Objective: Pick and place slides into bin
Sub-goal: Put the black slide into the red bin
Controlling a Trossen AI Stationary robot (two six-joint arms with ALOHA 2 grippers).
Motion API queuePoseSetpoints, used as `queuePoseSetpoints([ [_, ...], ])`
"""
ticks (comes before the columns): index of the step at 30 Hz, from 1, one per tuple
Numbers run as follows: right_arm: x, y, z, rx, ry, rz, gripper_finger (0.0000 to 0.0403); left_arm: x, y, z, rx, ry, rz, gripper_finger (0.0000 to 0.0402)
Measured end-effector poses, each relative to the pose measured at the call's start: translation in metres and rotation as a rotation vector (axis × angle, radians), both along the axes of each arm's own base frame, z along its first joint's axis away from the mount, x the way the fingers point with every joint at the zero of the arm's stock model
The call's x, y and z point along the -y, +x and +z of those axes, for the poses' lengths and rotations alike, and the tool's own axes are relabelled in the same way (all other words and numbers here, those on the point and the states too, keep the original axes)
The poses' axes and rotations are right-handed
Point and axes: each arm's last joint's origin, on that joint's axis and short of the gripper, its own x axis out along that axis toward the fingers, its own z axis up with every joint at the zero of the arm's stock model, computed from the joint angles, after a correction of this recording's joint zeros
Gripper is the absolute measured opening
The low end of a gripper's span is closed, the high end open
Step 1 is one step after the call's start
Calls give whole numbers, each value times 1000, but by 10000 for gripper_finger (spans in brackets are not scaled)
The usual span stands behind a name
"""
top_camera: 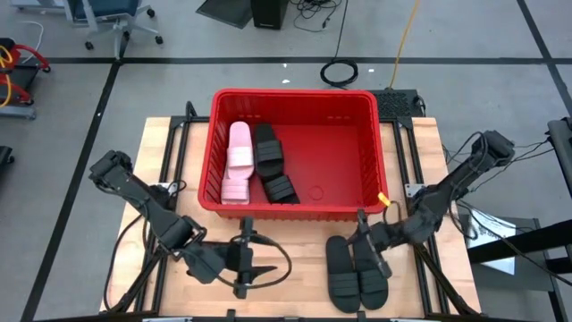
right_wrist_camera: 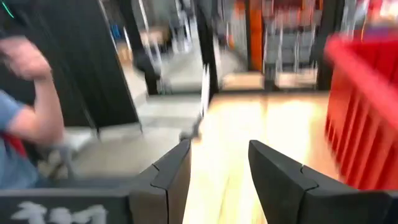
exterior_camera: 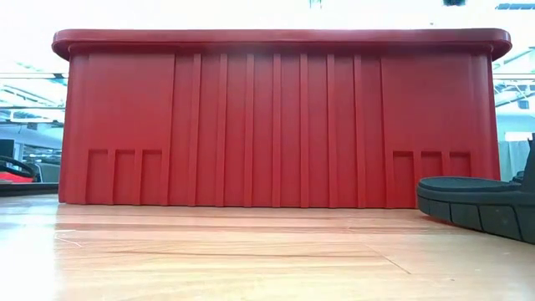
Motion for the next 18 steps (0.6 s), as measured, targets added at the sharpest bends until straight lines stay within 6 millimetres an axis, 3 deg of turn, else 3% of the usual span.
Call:
queuePoseSetpoints([
  [6,-29,14,-6,-251,-92,17,150,8,-5,4,40,-48,0,248],
  [10,-39,20,-21,-404,-71,69,150,10,-6,3,35,-93,10,248],
  [14,-46,24,-40,-553,-14,147,150,15,-11,4,40,-101,17,248],
  [18,-46,29,-48,-592,4,113,150,19,-14,4,45,-95,21,248],
])
